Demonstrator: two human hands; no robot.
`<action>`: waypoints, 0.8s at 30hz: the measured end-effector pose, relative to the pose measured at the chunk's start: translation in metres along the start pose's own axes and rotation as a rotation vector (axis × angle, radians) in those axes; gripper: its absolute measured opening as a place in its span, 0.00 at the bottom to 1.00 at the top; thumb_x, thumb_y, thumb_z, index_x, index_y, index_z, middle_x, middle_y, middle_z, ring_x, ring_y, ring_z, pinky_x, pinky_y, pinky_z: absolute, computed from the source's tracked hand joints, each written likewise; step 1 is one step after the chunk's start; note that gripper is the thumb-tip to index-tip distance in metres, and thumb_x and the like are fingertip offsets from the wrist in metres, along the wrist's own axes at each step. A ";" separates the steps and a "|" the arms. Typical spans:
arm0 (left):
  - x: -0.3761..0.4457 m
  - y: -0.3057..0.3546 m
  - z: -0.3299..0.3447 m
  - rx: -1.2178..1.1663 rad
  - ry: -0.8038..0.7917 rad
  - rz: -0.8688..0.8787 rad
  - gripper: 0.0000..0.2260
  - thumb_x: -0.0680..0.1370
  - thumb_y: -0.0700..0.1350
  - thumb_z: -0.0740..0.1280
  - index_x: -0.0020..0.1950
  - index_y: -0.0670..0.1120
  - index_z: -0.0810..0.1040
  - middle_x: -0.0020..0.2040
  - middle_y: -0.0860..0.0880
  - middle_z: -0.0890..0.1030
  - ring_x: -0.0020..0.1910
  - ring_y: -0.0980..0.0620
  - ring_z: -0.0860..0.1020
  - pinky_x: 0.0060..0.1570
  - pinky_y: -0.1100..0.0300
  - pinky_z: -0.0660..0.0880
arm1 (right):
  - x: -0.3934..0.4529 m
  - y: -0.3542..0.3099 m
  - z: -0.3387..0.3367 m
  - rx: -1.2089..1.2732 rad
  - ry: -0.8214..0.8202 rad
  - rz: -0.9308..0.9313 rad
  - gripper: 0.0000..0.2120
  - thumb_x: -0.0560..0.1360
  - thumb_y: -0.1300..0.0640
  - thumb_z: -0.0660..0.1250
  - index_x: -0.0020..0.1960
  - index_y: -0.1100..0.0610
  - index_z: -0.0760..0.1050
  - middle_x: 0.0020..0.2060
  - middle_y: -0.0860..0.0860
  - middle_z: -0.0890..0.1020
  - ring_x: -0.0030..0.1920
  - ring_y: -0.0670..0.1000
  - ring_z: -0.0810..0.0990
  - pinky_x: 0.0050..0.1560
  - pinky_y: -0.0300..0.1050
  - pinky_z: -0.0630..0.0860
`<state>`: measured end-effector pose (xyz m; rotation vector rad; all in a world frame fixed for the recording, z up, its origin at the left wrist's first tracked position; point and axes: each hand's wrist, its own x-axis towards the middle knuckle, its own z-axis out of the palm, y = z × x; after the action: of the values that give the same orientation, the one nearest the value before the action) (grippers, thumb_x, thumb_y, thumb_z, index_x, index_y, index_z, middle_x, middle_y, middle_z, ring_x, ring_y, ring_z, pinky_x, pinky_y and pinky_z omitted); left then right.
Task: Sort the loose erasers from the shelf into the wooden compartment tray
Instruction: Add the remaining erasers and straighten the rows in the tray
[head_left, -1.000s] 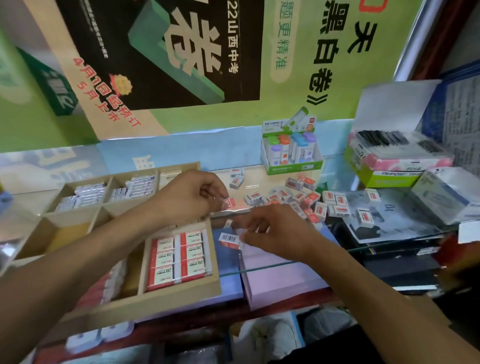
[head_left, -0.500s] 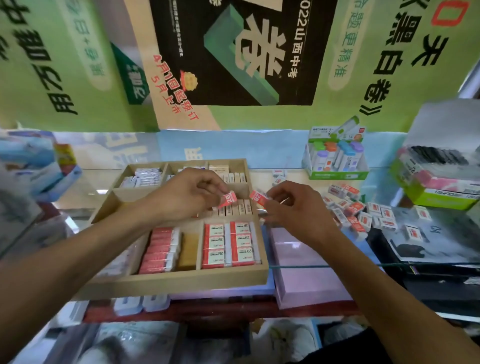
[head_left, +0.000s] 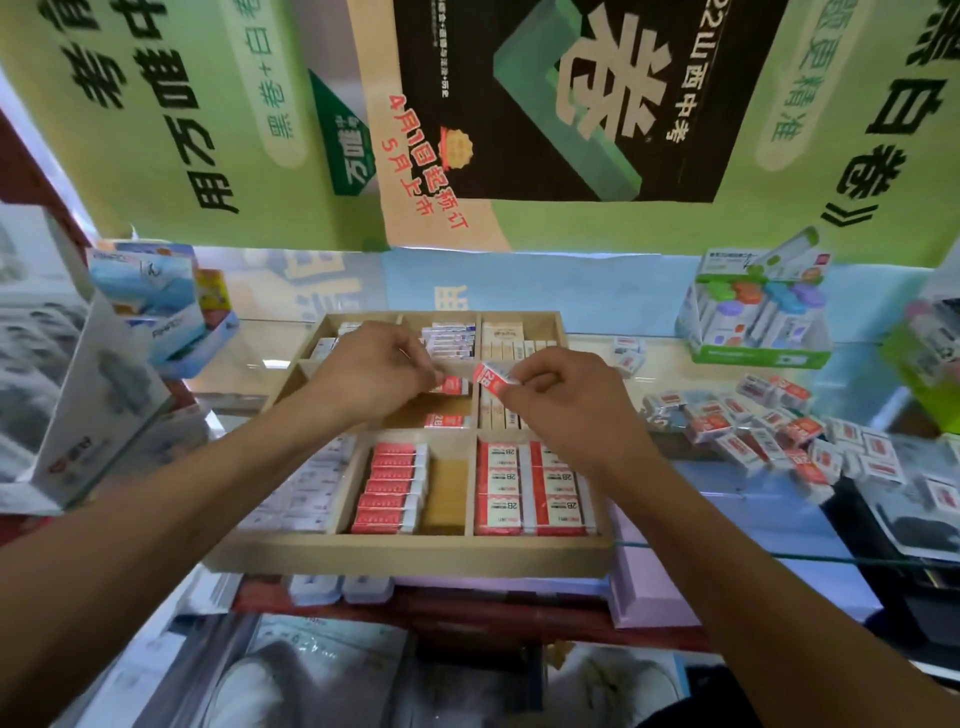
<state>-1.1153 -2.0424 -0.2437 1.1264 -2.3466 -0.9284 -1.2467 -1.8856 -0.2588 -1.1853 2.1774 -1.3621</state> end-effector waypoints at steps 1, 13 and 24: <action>0.000 -0.001 0.002 0.046 -0.010 0.000 0.07 0.71 0.45 0.76 0.34 0.48 0.80 0.38 0.51 0.83 0.44 0.51 0.81 0.50 0.55 0.78 | 0.000 0.000 0.000 -0.019 -0.001 0.000 0.03 0.72 0.50 0.71 0.44 0.48 0.78 0.40 0.43 0.82 0.40 0.41 0.80 0.33 0.29 0.69; 0.005 0.004 0.007 0.454 -0.242 0.262 0.14 0.74 0.36 0.65 0.51 0.50 0.86 0.53 0.54 0.84 0.54 0.54 0.78 0.57 0.63 0.72 | 0.001 0.009 -0.009 -0.119 0.009 0.028 0.08 0.74 0.48 0.69 0.52 0.47 0.78 0.44 0.40 0.80 0.41 0.39 0.78 0.38 0.33 0.72; -0.013 0.018 0.001 0.270 -0.103 0.714 0.14 0.70 0.42 0.72 0.53 0.53 0.82 0.44 0.60 0.79 0.43 0.59 0.77 0.44 0.63 0.73 | -0.001 -0.001 -0.011 0.064 -0.038 0.061 0.05 0.76 0.57 0.67 0.47 0.49 0.81 0.40 0.46 0.84 0.41 0.45 0.82 0.49 0.42 0.80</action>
<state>-1.1183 -2.0236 -0.2325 0.2481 -2.7063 -0.4227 -1.2520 -1.8784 -0.2525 -1.1036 2.1098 -1.3630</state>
